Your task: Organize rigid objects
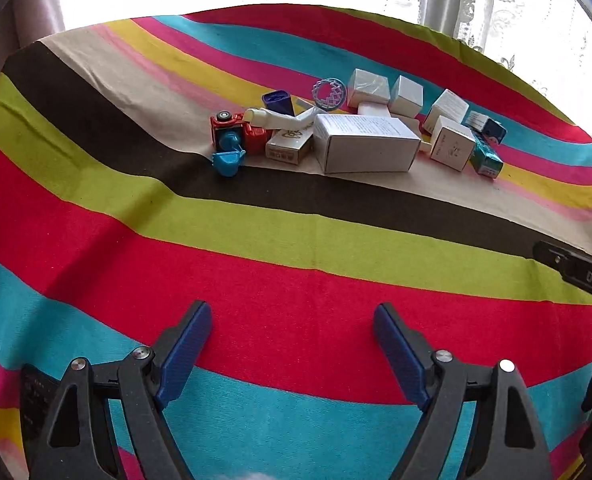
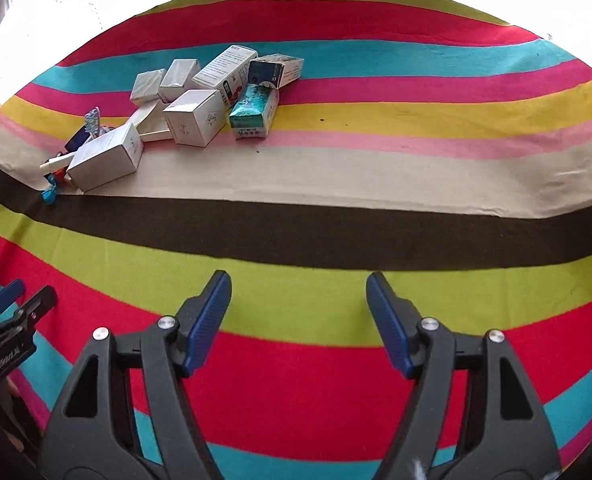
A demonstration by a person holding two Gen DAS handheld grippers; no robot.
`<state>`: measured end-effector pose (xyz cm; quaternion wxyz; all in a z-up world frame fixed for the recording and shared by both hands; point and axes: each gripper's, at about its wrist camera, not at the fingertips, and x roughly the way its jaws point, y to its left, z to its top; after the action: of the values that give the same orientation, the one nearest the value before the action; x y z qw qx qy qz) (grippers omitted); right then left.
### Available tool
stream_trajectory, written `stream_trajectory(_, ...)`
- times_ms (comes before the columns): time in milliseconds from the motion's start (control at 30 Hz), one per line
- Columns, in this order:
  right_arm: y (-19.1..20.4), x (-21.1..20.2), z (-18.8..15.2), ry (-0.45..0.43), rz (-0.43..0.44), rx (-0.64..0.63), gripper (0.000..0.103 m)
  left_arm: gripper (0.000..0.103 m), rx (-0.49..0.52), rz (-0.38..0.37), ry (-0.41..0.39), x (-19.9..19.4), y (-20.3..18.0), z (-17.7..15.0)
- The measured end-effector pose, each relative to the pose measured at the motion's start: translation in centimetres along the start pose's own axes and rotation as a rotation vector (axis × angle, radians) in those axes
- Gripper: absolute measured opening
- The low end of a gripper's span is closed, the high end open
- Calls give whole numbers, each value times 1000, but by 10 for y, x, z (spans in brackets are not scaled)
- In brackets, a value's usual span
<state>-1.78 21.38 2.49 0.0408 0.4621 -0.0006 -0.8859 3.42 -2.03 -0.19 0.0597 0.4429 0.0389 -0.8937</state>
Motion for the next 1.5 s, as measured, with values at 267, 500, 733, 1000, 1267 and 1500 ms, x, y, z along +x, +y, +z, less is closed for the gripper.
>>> stream_trajectory(267, 23, 69, 81, -20, -75, 12, 74, 103, 36, -60, 24, 2, -9, 0)
stream_trajectory(500, 34, 101, 119, -24, -78, 5, 76, 103, 23, -73, 20, 3, -7, 1)
stream_trajectory(733, 17, 79, 91, -62, -75, -69, 3, 103, 30, -71, 21, 2, -8, 1)
stream_trajectory(1000, -56, 60, 81, -74, -2, 149, 31, 103, 42, -55, 28, 5, -10, 2)
stream_trajectory(1267, -42, 79, 123, -101, 133, 277, 71, 103, 46, -54, 29, 6, -10, 3)
stream_trajectory(1500, -44, 93, 121, -75, 118, 265, 37, 103, 41, -62, 26, 6, -8, 2)
